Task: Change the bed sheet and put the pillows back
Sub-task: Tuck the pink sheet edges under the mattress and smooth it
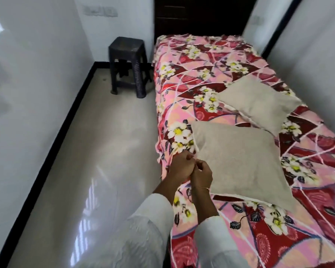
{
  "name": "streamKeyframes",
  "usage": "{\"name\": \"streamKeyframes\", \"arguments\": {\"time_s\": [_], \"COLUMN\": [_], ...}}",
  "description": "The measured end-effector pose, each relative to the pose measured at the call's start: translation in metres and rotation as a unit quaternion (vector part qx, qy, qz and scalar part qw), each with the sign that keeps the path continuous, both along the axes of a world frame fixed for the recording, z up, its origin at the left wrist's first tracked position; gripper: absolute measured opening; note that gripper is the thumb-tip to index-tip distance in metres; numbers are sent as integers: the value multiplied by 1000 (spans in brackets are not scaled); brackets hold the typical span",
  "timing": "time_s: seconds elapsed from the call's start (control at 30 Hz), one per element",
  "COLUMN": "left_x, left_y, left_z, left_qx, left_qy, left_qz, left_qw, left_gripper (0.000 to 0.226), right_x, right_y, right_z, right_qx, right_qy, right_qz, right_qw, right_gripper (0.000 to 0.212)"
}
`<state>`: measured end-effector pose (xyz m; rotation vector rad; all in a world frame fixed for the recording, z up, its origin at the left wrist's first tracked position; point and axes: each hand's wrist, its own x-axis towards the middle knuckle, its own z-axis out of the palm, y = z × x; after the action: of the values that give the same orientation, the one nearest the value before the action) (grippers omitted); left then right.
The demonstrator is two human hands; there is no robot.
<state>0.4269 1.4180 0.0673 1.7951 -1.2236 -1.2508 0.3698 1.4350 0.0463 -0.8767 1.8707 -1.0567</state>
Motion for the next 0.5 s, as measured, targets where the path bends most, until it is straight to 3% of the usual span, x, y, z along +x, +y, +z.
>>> {"name": "streamKeyframes", "arguments": {"time_s": [0.13, 0.37, 0.5], "left_x": [-22, -63, -102], "left_y": [-79, -182, -247], "left_z": [14, 27, 26], "left_qx": [3, 38, 86], "left_qy": [7, 38, 104], "left_qz": [-99, -169, -193], "left_qw": [995, 984, 972], "left_gripper": [22, 19, 13], "right_x": [-16, -61, -97], "right_y": [-66, -152, -211], "right_z": [12, 33, 27], "right_qx": [-17, -16, -18], "right_qy": [-39, -87, -89], "right_qz": [-67, -128, -161], "right_qw": [997, 988, 983], "right_gripper": [20, 21, 23]}}
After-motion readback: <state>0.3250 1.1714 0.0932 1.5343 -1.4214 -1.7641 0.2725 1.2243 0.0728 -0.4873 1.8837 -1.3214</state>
